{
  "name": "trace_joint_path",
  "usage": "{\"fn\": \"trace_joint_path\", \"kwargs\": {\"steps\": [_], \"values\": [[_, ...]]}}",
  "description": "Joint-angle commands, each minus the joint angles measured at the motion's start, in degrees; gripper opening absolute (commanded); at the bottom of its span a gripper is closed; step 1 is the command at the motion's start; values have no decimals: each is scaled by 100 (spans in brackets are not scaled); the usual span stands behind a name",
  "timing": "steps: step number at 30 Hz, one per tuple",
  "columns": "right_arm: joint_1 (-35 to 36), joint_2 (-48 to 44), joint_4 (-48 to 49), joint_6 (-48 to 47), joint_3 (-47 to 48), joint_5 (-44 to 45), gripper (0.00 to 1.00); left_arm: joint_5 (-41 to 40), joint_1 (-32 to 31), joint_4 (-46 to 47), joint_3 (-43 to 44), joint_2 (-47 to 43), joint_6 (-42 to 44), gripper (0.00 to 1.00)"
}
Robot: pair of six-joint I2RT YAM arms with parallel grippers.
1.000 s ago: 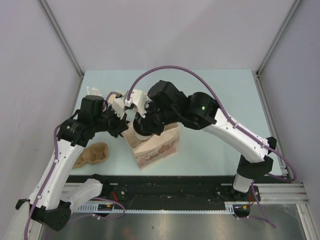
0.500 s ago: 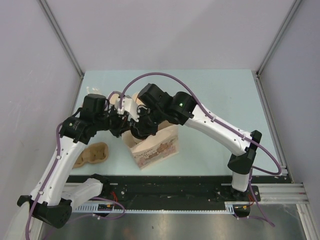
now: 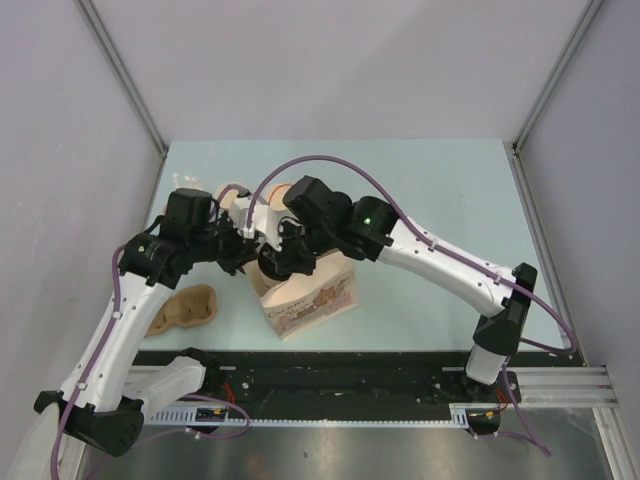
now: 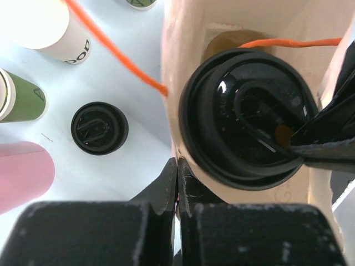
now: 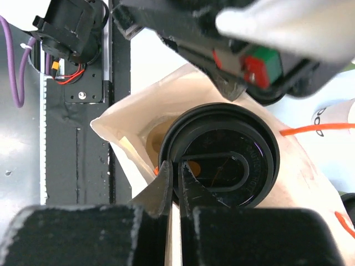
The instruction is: Pack the takeout coffee
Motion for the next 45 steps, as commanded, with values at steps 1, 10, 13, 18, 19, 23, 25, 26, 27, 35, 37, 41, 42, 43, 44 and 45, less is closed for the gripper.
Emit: {"fn": "trace_joint_path", "kwargs": {"steps": [1, 10, 13, 18, 19, 23, 25, 26, 27, 35, 37, 41, 42, 43, 44, 45], "values": [[-31, -401, 16, 474, -896, -255, 0, 246, 24, 280, 357, -142, -232, 4], [74, -472, -71, 1423, -862, 237, 0, 492, 24, 350, 313, -63, -153, 0], [57, -481, -63, 2123, -818, 404, 0, 668, 24, 394, 313, -46, -197, 0], [48, -516, 437, 3215, -756, 694, 0, 993, 15, 421, 295, -63, -171, 1], [13, -534, 717, 3443, -791, 755, 0, 1054, 15, 429, 278, -72, -144, 0], [-40, -525, 1009, 3717, -800, 993, 0, 1108, 6, 456, 251, -107, -91, 0], [-40, -455, 1053, 3787, -905, 1150, 0, 1134, -3, 465, 269, -125, -74, 1], [-40, -446, 1054, 3884, -984, 1186, 0, 1143, -11, 473, 295, -125, -65, 0], [-32, -411, 1097, 3945, -1063, 1248, 0, 1151, -12, 465, 313, -125, -56, 1], [408, -499, 1220, 4464, -1836, 1837, 0, 958, -20, 509, 409, -37, -135, 0], [513, -455, 1055, 4473, -1846, 2152, 0, 976, -20, 526, 401, -11, -153, 1], [619, -524, 711, 4508, -1767, 2417, 0, 923, -20, 526, 479, -19, -179, 0], [628, -586, 728, 4561, -1872, 2478, 0, 932, -12, 526, 506, -28, -179, 1], [628, -717, 720, 4579, -1907, 2505, 0, 932, -20, 526, 558, -11, -197, 0], [628, -771, 694, 4596, -1934, 2549, 0, 932, -12, 535, 576, -10, -214, 0], [628, -815, 606, 4596, -1969, 2619, 0, 958, -12, 535, 594, 7, -223, 0]]}}
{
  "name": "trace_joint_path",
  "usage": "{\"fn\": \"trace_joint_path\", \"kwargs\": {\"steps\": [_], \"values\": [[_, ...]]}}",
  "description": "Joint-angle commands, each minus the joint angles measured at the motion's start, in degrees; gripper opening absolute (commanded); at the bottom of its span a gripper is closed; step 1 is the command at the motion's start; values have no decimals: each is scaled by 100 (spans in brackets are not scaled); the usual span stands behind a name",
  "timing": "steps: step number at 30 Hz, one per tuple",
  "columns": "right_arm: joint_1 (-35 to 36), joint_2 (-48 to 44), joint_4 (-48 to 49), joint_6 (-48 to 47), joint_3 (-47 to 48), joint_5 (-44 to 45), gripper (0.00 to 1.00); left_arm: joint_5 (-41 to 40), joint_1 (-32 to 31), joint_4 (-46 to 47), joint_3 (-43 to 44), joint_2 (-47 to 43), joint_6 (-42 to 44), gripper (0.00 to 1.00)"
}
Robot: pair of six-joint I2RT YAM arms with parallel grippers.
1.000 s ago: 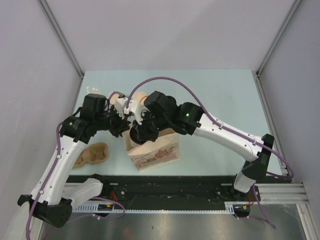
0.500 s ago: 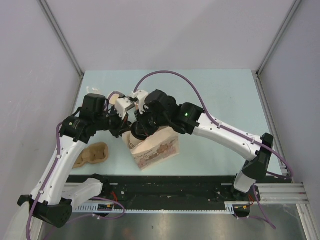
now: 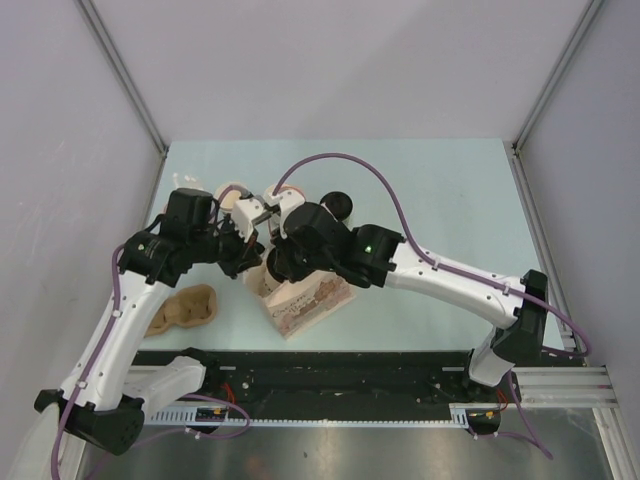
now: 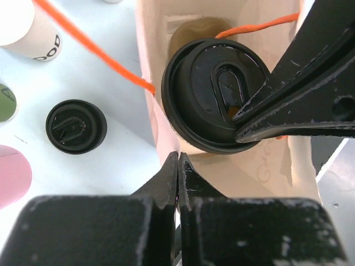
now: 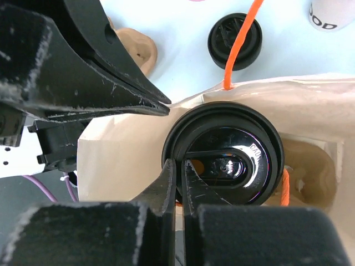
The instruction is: Pack the takeout coffee
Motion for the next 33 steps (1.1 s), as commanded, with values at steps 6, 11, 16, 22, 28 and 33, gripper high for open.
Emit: {"fn": "trace_joint_path", "kwargs": {"steps": [6, 11, 16, 22, 28, 33], "values": [[322, -97, -1253, 15, -159, 43, 0, 650, -40, 802, 410, 44, -116, 0], [560, 431, -1876, -204, 500, 182, 0, 756, -49, 854, 594, 238, -238, 0], [551, 282, -1439, -389, 105, 7, 0, 730, -49, 890, 525, 317, -291, 1], [419, 492, -1060, -1231, 289, -467, 0, 966, -49, 890, 103, 379, -406, 0], [235, 686, -832, -2066, 193, -573, 0, 1107, -101, 881, 15, 387, -397, 0], [16, 678, -445, -2375, -211, -1337, 0, 1117, -119, 881, -100, 370, -318, 0]]}}
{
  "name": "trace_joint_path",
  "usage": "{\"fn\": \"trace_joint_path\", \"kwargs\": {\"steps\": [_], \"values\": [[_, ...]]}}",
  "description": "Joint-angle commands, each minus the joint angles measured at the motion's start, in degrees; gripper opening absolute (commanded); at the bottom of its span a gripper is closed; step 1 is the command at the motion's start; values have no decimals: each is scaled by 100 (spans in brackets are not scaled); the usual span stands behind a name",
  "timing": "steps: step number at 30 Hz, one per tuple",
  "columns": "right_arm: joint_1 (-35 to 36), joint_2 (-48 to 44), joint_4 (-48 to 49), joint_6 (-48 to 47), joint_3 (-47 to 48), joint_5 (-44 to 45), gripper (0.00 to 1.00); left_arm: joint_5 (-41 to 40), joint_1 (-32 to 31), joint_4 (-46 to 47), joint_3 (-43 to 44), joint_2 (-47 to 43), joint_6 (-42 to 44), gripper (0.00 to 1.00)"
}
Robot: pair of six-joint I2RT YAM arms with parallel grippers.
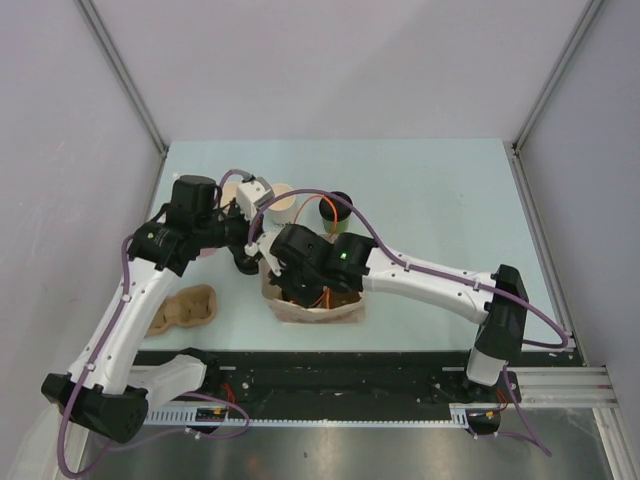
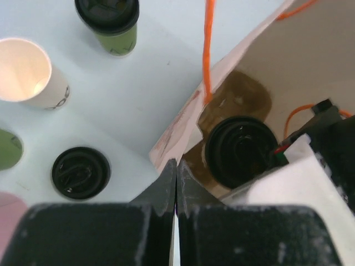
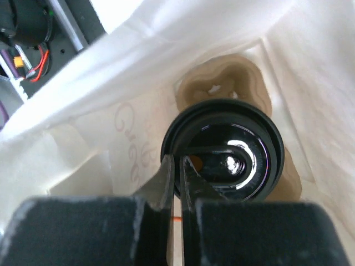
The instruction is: Pack the takeout coffee
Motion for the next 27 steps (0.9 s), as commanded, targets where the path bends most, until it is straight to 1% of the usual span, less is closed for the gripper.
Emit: {"fn": "trace_joint_path", "kwargs": {"steps": [1, 4, 8, 13, 16, 17, 22, 25, 27], "values": [[-206, 133, 1051, -710, -492, -826, 0, 714, -174, -83, -132, -28, 62, 0], [-346, 107, 1351, -719, -862, -1169, 0, 697, -183, -92, -106, -37, 89, 1], [-347, 256, 1361, -807, -873, -1398, 0, 714, -183, -92, -54, 33, 71, 1], [-382, 213, 1308, -798, -969, -1329, 0, 644, -183, -101, 8, 25, 98, 1], [-435, 160, 1300, -763, -1022, -1232, 10, 583, -183, -109, 43, 33, 115, 0], [-435, 133, 1308, -763, -1013, -1214, 18, 582, -183, -109, 34, 42, 115, 0], [-382, -148, 1370, -684, -786, -1170, 31, 521, -191, -127, -10, 86, 168, 1], [-329, -332, 1352, -701, -671, -1021, 42, 416, -191, -136, -36, 112, 177, 0], [-321, -455, 1344, -710, -627, -994, 47, 328, -183, -153, -45, 113, 194, 0]]}}
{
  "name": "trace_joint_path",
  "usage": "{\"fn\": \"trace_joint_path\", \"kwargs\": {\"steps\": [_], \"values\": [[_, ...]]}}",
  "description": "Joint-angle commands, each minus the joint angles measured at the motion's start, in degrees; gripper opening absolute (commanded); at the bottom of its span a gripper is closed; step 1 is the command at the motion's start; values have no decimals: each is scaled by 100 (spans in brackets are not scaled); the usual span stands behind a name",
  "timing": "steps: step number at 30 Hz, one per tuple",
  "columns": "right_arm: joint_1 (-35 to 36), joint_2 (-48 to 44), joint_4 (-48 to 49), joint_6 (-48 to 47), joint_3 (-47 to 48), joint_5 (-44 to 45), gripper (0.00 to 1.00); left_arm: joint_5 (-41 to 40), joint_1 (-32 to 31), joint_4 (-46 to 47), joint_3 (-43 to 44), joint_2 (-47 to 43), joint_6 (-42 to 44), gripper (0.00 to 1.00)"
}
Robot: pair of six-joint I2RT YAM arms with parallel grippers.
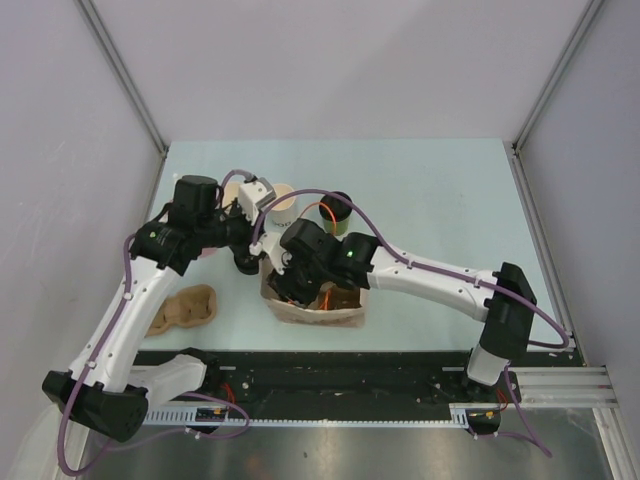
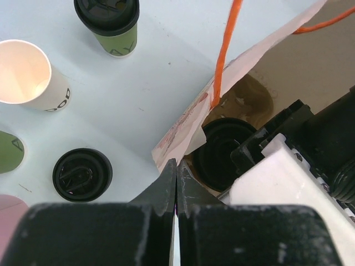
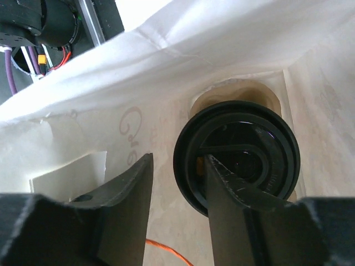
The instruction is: Pack the takeout coffee
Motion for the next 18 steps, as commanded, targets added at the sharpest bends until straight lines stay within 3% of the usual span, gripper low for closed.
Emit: {"fn": "trace_joint_path", "kwargs": {"steps": [1, 14, 18], "values": [[58, -333, 174, -41, 232, 254, 48, 284, -145, -254, 17, 71, 85, 0], [128, -1256, 701, -164, 259, 614, 70, 134, -189, -333, 25, 80, 243, 0], [119, -1432, 877, -191, 154, 921, 72, 126, -189, -368, 43, 80, 296, 0]]}}
